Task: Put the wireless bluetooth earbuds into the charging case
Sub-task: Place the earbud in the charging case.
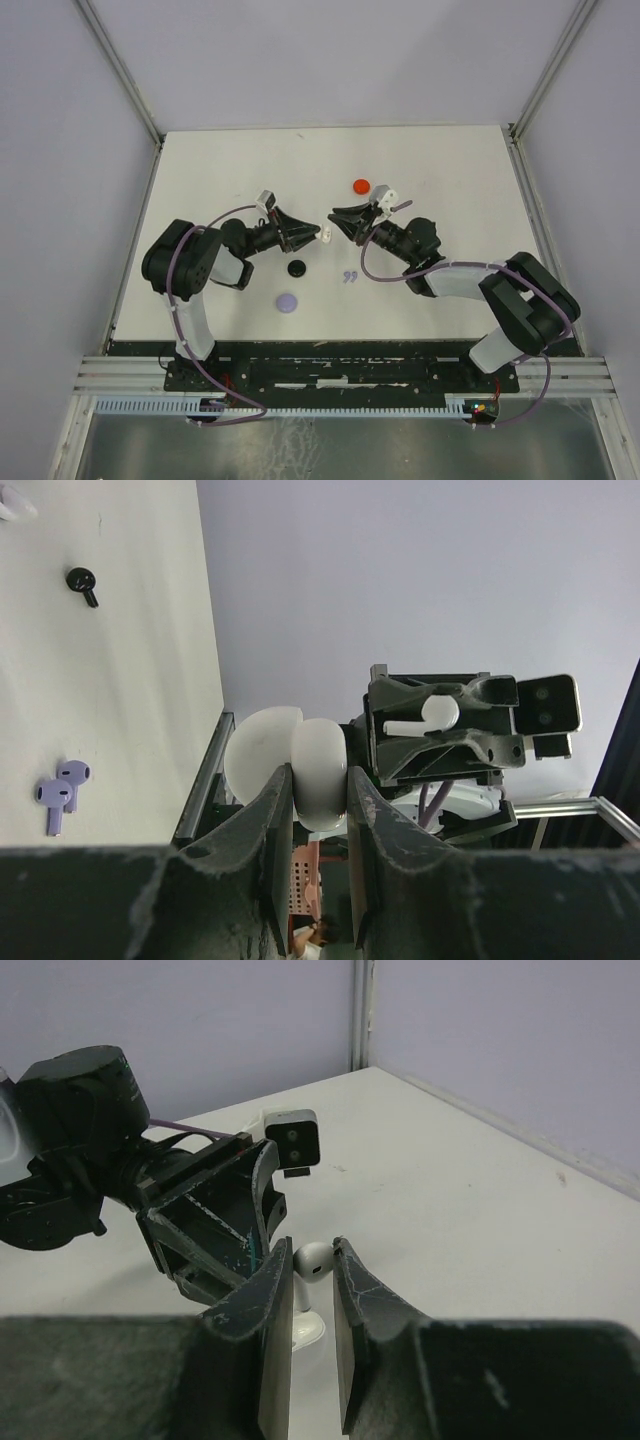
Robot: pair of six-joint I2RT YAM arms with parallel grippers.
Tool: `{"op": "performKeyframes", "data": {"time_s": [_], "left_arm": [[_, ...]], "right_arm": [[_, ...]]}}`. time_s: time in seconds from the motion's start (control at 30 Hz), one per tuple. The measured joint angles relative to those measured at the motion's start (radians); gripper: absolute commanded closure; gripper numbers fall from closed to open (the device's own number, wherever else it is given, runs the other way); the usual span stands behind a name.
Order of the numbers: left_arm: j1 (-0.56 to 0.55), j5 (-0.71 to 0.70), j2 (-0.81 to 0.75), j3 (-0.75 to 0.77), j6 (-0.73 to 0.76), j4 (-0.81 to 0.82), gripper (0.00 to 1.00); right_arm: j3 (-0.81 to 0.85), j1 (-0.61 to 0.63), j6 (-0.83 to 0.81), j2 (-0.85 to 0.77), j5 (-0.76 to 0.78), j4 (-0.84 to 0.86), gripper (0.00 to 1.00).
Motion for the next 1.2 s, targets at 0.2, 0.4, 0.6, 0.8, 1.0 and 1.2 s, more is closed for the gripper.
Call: {"op": "performKeyframes", "data": {"time_s": [0.2, 0.4, 0.6, 0.8, 1.0, 1.2], "left_arm": [[-0.003, 0.0, 0.003, 0.006, -0.026, 0.0, 0.97], [-0.003, 0.0, 0.003, 0.009, -0.039, 0.0, 0.97], [-0.006, 0.0, 0.003, 0.013, -0.047, 0.0, 0.97], [-0.006, 0.0, 0.001, 0.014, -0.052, 0.0, 0.97], [-0.006, 0.0, -0.021, 0.014, -0.059, 0.0, 0.97], [-0.006, 0.0, -0.036, 0.014, -0.06, 0.0, 0.97]], "right_arm": [[-0.032, 0.015, -0.045, 0.052, -0.041, 0.106, 0.98], [-0.037, 0.027, -0.062, 0.067, -0.063, 0.158, 0.98], [-0.037, 0.035, -0.078, 0.068, -0.068, 0.172, 0.98], [-0.041, 0.038, -0.083, 0.077, -0.067, 0.176, 0.98], [-0.055, 0.04, -0.09, 0.083, -0.067, 0.176, 0.98], [-0.057, 0.04, -0.09, 0.085, -0.067, 0.177, 0.98]]}}
